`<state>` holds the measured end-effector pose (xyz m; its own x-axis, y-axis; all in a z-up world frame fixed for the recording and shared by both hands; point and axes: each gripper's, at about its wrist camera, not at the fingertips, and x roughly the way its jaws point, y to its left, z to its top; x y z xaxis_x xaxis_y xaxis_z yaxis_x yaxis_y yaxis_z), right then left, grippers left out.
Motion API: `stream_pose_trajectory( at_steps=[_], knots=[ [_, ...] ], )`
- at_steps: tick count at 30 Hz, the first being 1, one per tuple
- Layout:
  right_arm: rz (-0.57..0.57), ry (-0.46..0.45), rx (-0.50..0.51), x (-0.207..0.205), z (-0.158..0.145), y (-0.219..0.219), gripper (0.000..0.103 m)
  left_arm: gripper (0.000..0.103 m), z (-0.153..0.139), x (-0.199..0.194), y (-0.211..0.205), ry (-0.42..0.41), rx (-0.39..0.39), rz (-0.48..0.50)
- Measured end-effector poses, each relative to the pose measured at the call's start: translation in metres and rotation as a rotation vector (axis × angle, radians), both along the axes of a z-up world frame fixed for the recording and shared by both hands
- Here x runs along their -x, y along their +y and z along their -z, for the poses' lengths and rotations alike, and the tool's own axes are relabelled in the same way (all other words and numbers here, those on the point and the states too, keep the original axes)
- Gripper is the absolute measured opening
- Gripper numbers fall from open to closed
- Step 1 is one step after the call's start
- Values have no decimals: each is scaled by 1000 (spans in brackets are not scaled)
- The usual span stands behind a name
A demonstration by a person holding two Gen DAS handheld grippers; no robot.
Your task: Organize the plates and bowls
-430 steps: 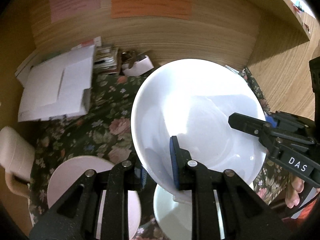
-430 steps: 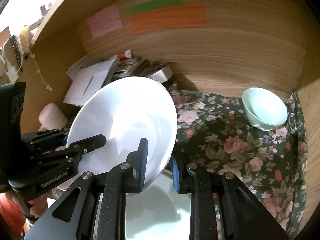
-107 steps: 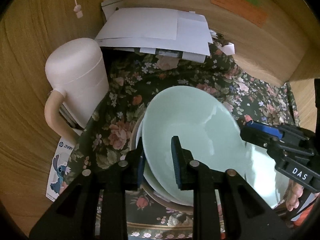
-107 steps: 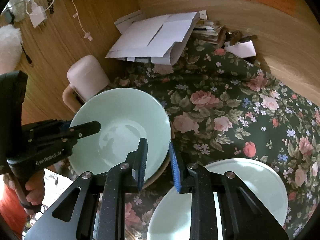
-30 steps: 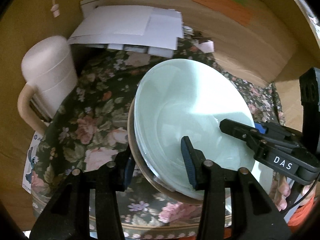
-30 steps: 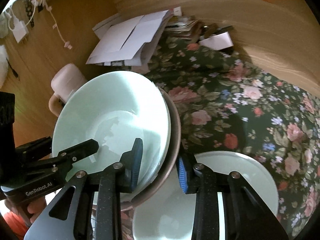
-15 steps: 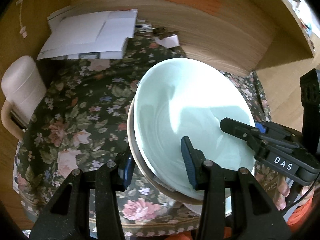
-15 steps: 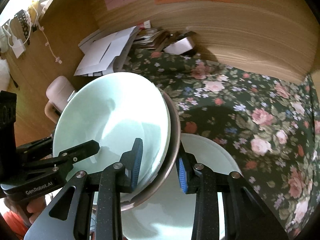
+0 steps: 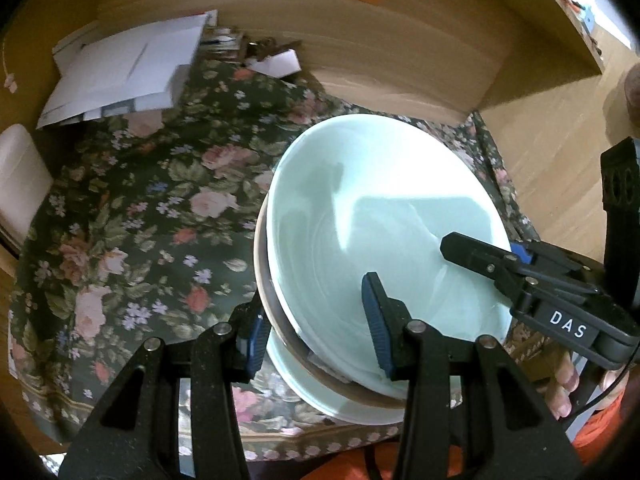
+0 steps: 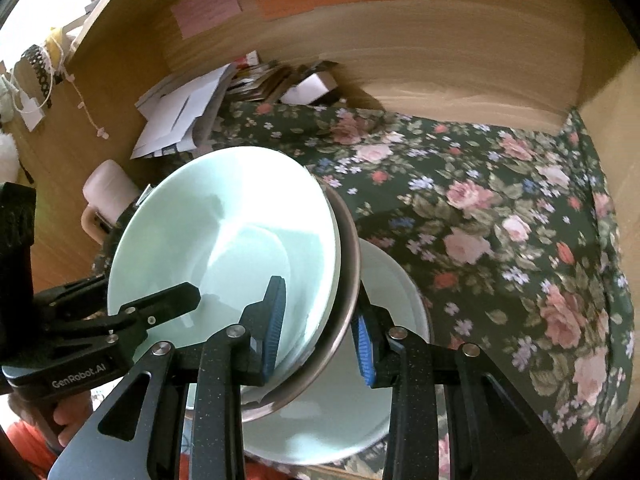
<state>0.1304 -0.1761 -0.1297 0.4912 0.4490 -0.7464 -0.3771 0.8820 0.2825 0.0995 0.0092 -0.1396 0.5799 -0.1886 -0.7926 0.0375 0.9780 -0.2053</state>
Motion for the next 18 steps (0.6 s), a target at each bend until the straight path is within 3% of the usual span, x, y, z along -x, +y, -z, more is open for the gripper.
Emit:
stream_pose_trajectory(
  at_steps=[9,13,18],
  knots=[
    [31,37,6,1,12,-17,29,44,10,-3,-21,31,-8,27],
    [37,72,9,-4,24,-19,29,44,24,-11,-22,86,15,28],
    [27,81,-12,-7,29,-23,29,44,23,-11,-22,51,22,32]
  ],
)
